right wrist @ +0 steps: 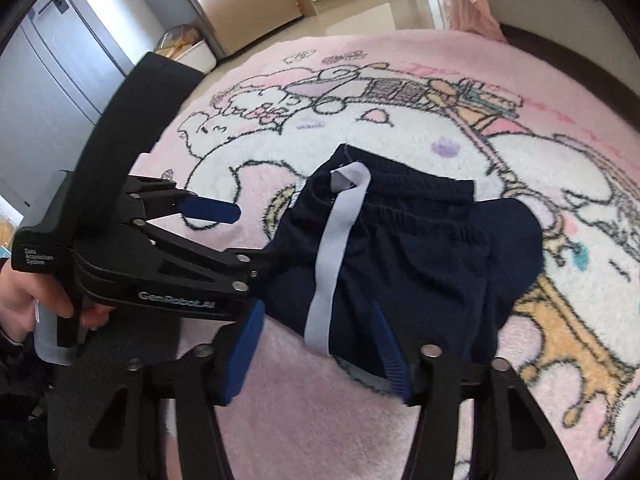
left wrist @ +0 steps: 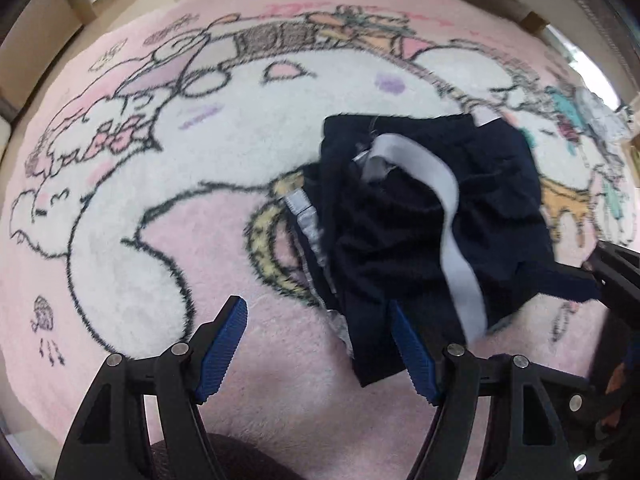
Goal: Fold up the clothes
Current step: 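Lift both grippers away from the folded pants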
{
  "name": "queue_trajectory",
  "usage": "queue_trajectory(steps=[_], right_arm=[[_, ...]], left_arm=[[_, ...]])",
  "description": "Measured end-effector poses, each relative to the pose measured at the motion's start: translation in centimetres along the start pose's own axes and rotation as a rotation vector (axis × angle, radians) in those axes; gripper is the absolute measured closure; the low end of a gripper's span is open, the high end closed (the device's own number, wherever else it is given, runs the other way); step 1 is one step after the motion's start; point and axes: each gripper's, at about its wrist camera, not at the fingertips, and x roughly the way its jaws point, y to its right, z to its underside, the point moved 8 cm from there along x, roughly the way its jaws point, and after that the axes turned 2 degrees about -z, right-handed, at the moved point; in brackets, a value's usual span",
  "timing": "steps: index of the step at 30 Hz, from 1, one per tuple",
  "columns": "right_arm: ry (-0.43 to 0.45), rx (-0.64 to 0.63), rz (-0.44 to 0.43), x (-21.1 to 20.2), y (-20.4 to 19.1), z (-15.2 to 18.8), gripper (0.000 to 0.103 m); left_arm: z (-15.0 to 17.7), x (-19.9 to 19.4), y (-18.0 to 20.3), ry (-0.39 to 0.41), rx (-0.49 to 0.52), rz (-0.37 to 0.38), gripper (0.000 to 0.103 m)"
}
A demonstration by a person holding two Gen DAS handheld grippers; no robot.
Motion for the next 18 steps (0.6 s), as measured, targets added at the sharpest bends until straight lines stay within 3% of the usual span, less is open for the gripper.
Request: queue_trajectory(steps=[4, 9, 12, 18], right_arm=[[-0.024, -0.044, 0.03, 0.9, -0.5, 0.2, 0.058], [-0.061, -0.064, 0.056, 2.1, -0.4, 0.8, 0.059], [-0.101, -0.047, 0.109, 3.2, 0.8, 1.3, 0.059], [-0.073, 0.011, 0.05, 2.8, 1.4, 1.1, 0.059]], left_arm=[[0.2, 0.2, 0.2, -0.007, 0.023, -0.034, 0.031], [0.5, 1.0, 0.2, -0.041, 0.013, -0.019, 0.03], [0.7, 1.3, -0.3, -0.055, -0.01, -0.02, 0.021], [0.9, 0.6, -0.4, -0.039, 0.005, -0.038, 0.021]])
